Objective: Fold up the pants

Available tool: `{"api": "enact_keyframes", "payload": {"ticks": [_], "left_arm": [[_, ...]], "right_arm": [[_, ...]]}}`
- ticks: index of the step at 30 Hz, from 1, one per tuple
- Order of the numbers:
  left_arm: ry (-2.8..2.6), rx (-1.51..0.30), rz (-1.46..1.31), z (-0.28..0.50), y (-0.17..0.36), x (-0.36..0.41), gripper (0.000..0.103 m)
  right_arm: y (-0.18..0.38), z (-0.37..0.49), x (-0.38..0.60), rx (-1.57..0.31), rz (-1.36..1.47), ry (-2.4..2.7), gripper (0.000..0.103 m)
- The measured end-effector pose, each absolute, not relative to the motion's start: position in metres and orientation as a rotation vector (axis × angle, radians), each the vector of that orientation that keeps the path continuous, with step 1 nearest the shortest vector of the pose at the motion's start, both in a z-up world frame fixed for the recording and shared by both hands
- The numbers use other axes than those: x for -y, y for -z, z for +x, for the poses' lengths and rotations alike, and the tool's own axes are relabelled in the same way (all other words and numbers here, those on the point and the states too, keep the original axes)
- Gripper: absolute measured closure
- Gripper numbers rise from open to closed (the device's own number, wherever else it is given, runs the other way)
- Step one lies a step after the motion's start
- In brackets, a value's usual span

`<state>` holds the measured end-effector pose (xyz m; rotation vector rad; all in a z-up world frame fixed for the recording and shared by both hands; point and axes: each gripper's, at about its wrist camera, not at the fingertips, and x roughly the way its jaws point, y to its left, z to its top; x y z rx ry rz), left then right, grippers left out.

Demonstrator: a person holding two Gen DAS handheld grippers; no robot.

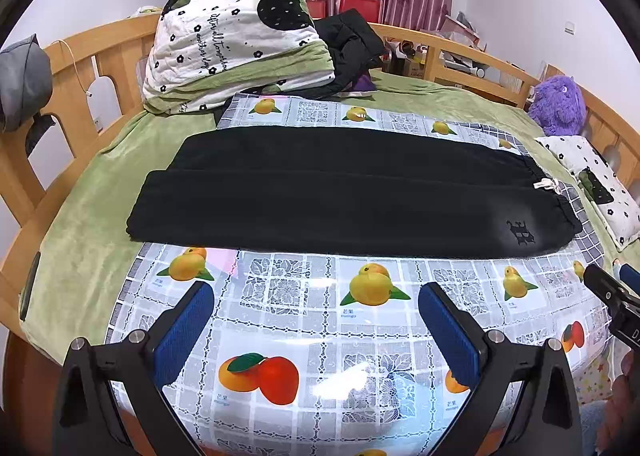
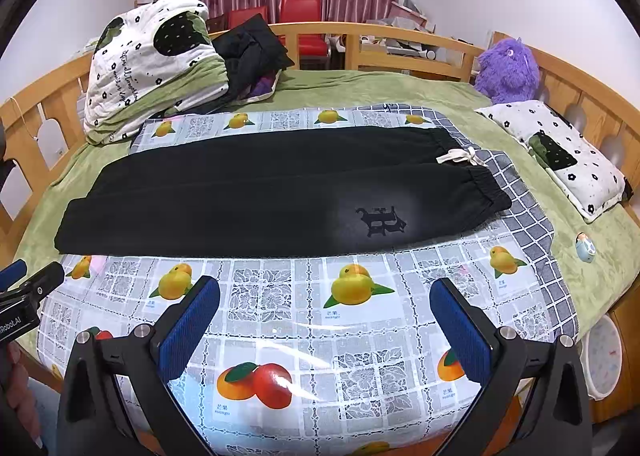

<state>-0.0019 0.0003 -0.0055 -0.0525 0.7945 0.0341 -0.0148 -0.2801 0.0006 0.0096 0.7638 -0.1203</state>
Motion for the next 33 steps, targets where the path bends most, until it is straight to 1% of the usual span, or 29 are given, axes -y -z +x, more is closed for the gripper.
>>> {"api": "enact_keyframes", "payload": {"ticks": [25, 33], "left_arm": [[0.013, -0.814, -0.076, 0.0019, 0.0064, 0.0010, 0.000], [0.030, -0.820, -0.087, 0.0061, 0.0071, 0.0002, 0.000]], "right_arm": [[-0.0025, -0.0156, 0.2761, -0.755, -0.004, 0.100, 0.000], [-0.0075, -0.0179, 0.2718, -0.721, -0.012, 0.083, 0.000]]}}
